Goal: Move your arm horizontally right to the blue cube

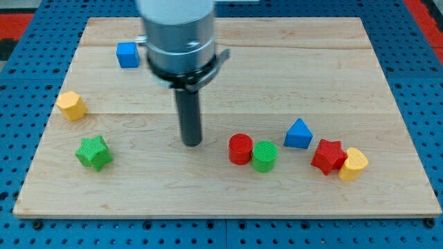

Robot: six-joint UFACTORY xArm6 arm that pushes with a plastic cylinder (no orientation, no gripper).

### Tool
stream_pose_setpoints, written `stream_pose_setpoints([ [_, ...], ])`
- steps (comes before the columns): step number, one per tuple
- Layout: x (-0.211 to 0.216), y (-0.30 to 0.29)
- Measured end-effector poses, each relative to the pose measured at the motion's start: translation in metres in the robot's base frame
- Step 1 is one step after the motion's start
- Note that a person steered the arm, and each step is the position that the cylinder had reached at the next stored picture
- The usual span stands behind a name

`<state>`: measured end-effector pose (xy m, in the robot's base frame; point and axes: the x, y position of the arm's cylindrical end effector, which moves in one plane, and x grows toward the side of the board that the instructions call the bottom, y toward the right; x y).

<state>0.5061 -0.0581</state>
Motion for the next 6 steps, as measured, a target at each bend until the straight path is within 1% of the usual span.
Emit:
stream_pose_setpoints([
  [1, 0.018, 0.079],
  [2, 0.018, 0.133],
  [3, 0.025, 0.045],
  [4, -0.028, 0.001],
  [5, -0.118, 0.033],
  [6, -0.185, 0.034],
])
